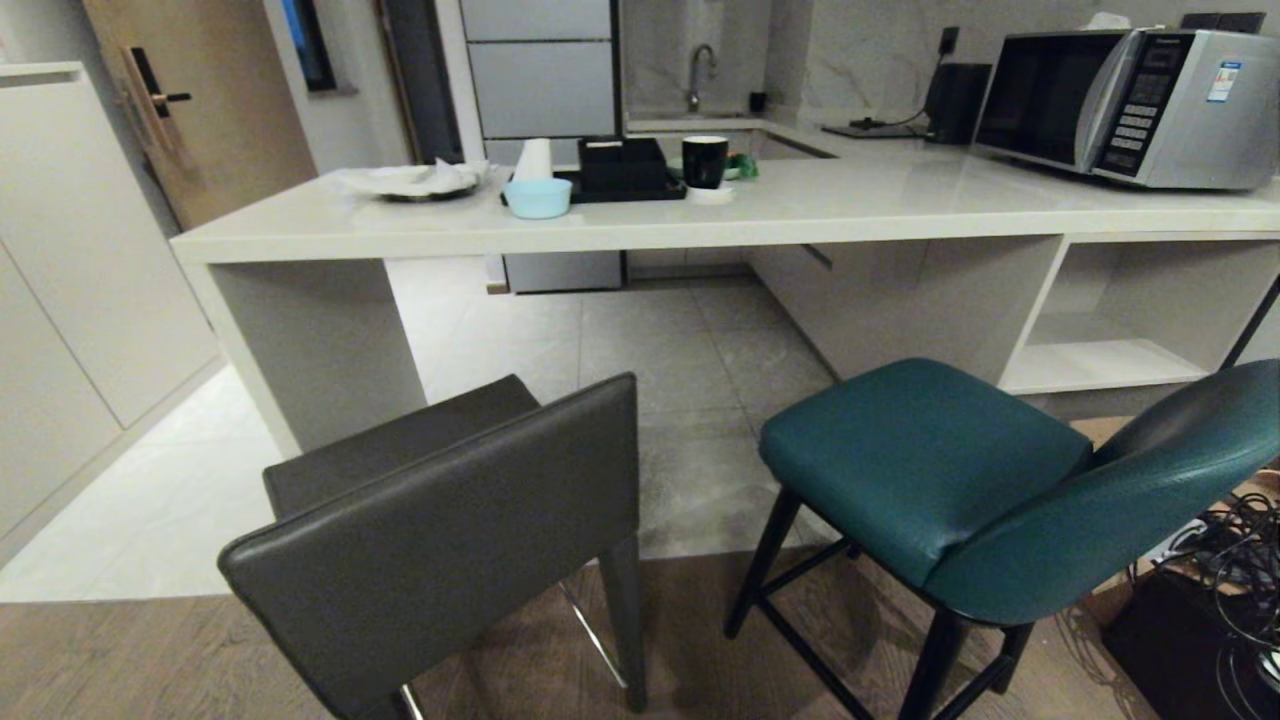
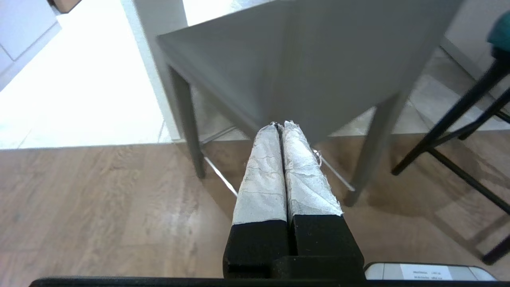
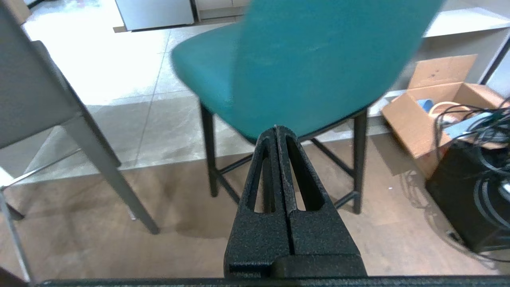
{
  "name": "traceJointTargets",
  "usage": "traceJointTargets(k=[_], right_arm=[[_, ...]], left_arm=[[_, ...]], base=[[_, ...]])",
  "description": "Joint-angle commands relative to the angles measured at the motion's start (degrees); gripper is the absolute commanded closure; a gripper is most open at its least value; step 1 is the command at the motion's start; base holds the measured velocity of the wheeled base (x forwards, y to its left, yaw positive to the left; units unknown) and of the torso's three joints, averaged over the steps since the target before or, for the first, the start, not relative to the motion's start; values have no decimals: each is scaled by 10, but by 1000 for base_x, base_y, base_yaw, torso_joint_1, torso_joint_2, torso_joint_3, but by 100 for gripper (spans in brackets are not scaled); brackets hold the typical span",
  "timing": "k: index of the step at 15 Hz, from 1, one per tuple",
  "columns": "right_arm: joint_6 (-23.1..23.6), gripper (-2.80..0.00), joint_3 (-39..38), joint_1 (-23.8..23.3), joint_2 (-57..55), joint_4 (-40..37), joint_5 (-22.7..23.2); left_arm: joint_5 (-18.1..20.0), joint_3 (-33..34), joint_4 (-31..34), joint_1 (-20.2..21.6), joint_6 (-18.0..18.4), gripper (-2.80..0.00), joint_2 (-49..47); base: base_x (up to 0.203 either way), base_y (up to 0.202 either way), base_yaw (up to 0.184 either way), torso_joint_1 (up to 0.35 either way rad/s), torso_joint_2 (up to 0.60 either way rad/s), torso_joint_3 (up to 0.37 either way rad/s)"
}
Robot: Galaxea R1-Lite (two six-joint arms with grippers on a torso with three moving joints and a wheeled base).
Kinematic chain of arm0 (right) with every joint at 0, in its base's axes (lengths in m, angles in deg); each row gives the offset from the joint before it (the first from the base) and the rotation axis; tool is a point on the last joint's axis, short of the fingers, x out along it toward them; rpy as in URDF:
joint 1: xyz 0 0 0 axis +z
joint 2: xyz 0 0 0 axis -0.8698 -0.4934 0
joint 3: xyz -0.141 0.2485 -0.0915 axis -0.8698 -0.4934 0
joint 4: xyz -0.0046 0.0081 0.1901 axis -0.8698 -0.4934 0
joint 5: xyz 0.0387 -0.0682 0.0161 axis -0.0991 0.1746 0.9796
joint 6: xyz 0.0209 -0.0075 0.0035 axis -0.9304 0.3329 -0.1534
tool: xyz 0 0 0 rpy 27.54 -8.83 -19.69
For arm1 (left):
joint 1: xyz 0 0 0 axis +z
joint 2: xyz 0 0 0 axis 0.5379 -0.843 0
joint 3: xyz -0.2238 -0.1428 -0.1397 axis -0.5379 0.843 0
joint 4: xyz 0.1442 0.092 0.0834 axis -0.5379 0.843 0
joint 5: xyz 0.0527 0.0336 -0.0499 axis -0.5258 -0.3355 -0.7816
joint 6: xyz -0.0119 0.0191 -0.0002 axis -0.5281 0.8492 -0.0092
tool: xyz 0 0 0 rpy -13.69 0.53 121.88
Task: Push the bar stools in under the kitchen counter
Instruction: Push the gray chair back under the dining table
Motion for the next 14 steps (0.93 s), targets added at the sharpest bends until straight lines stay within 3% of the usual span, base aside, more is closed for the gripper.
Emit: traceJointTargets(k=[1, 14], right_arm=[[0, 0, 0, -1, -1, 0, 0], [0, 0, 0, -1, -1, 0, 0]], left_arm=[[0, 0, 1, 0, 0, 0, -1], [0, 0, 1, 0, 0, 0, -1]], base=[[0, 199, -3, 2, 1, 1], [0, 196, -1, 1, 0, 2]])
